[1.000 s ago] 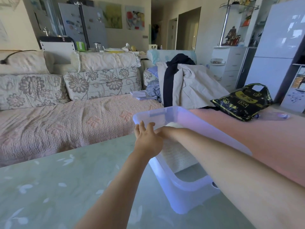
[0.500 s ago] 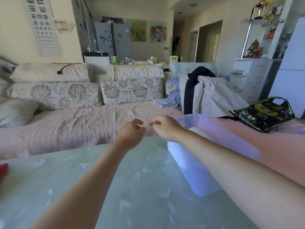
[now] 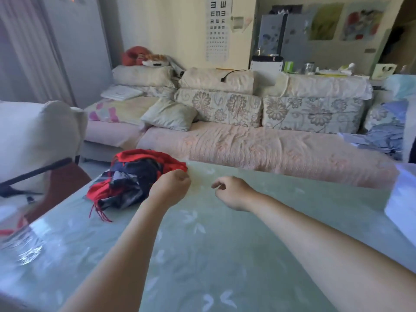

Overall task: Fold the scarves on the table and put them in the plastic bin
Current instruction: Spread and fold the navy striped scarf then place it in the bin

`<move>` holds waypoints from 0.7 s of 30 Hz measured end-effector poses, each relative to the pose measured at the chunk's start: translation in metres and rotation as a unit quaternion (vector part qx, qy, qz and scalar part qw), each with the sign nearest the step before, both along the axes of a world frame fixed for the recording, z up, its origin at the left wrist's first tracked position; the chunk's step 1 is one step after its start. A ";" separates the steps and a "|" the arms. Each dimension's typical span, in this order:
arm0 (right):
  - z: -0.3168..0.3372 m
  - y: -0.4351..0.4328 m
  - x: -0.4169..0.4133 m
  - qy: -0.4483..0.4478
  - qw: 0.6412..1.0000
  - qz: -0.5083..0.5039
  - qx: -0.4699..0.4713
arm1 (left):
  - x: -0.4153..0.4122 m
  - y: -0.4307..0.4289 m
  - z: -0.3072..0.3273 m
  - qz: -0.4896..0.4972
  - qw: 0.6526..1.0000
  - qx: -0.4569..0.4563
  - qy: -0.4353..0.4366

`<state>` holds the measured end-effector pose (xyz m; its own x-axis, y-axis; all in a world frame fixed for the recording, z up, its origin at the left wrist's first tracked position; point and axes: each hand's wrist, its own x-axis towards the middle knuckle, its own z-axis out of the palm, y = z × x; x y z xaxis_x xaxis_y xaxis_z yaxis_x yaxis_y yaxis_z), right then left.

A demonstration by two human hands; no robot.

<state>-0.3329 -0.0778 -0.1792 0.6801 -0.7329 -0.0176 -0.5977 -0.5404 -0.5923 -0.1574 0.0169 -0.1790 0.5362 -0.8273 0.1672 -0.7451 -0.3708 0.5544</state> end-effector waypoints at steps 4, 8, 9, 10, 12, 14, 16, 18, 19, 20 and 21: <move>-0.031 0.022 0.081 0.018 0.999 0.040 0.009 | 0.084 0.036 -0.042 0.061 0.996 0.015 -0.056; -0.047 0.028 0.164 0.007 0.996 0.081 -0.037 | 0.159 0.052 -0.068 0.079 0.987 -0.014 -0.138; -0.048 0.028 0.184 0.002 0.995 0.090 -0.052 | 0.176 0.053 -0.072 0.080 0.988 0.000 -0.132; -0.049 0.027 0.204 -0.002 0.993 0.098 -0.066 | 0.192 0.053 -0.077 0.079 0.989 0.025 -0.119; -0.054 0.023 0.241 -0.003 0.990 0.109 -0.086 | 0.217 0.052 -0.087 0.073 0.991 0.080 -0.075; -0.062 0.016 0.274 -0.004 0.989 0.110 -0.093 | 0.234 0.050 -0.095 0.068 0.992 0.103 -0.027; -0.070 0.009 0.301 -0.001 0.991 0.104 -0.083 | 0.244 0.047 -0.101 0.078 0.992 0.085 -0.041; -0.077 0.000 0.320 0.017 0.993 0.084 -0.077 | 0.253 0.045 -0.104 0.096 0.991 0.057 -0.080; -0.080 -0.005 0.326 0.023 0.994 0.071 -0.085 | 0.256 0.043 -0.105 0.099 0.989 0.051 -0.093; -0.083 -0.010 0.330 0.020 0.993 0.060 -0.099 | 0.259 0.042 -0.106 0.100 0.989 0.047 -0.094; -0.085 -0.014 0.332 0.000 0.992 0.052 -0.113 | 0.262 0.041 -0.106 0.102 0.990 0.039 -0.086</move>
